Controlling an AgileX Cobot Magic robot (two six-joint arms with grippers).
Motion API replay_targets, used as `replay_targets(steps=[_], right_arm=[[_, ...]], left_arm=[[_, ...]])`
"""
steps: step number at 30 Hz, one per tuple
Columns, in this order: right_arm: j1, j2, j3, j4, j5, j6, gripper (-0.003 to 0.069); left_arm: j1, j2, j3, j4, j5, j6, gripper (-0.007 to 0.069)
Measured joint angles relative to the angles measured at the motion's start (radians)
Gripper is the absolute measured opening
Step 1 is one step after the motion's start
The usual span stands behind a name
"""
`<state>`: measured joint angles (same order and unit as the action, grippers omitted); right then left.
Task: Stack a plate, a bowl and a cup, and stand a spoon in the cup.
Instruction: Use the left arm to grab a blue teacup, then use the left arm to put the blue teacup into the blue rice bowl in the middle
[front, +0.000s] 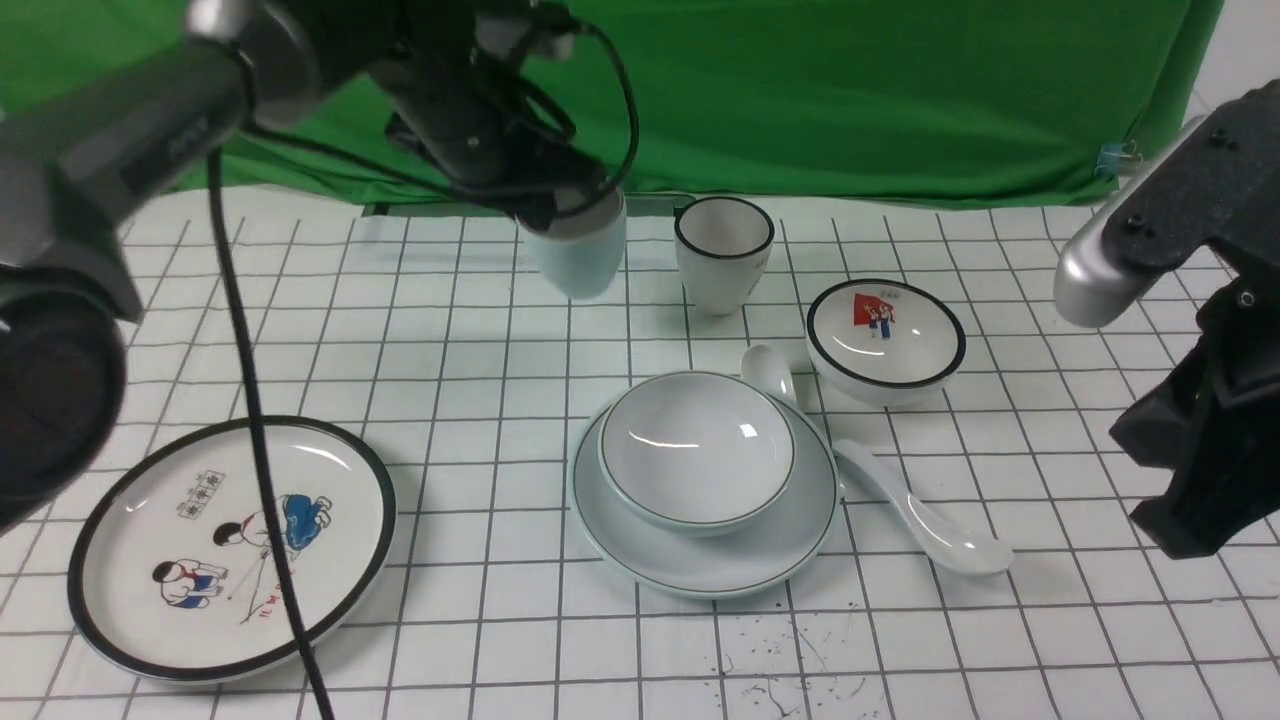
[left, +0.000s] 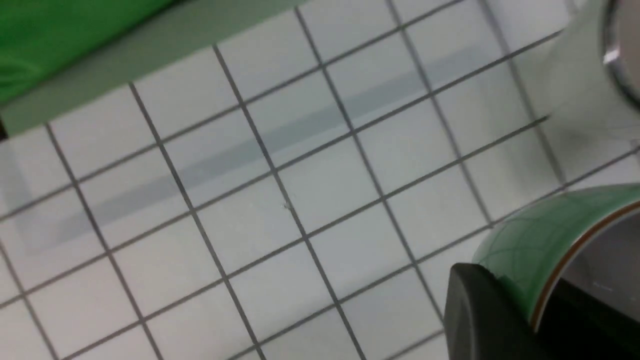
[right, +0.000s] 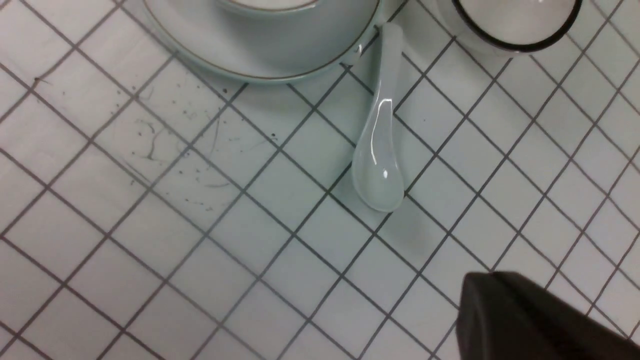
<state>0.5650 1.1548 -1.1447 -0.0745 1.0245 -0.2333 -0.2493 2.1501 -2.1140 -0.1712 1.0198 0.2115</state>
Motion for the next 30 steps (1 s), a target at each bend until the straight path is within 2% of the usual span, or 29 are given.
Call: replay_targets(steps=[5, 10, 11, 14, 19, 24, 30], right_arm=[[0.0, 0.0, -0.026, -0.036, -0.009, 0.0, 0.0034], [0.0, 0.0, -0.027, -0.057, -0.01, 0.0, 0.0034], [0.0, 0.0, -0.027, -0.059, -0.005, 0.0, 0.0034], [0.0, 0.0, -0.028, -0.059, 0.009, 0.0, 0.0034], [0.0, 0.0, -0.028, -0.064, 0.023, 0.0, 0.0034], [0.0, 0.0, -0.028, -0.067, 0.007, -0.001, 0.0034], [0.0, 0.0, -0.028, -0.069, -0.002, -0.001, 0.0034]], left_arm=[[-0.051, -0.125, -0.01, -0.047, 0.166, 0.048, 0.0008], [-0.139, -0.153, 0.072, -0.061, 0.19, 0.058, 0.0008], [-0.178, -0.153, 0.127, -0.062, 0.188, 0.059, 0.0008], [-0.214, -0.153, 0.221, -0.068, 0.166, 0.059, 0.0008], [-0.233, -0.148, 0.422, -0.083, -0.02, 0.06, 0.0008], [-0.23, -0.139, 0.473, -0.077, -0.191, 0.06, 0.0008], [-0.23, -0.117, 0.474, -0.08, -0.249, 0.053, 0.0008]])
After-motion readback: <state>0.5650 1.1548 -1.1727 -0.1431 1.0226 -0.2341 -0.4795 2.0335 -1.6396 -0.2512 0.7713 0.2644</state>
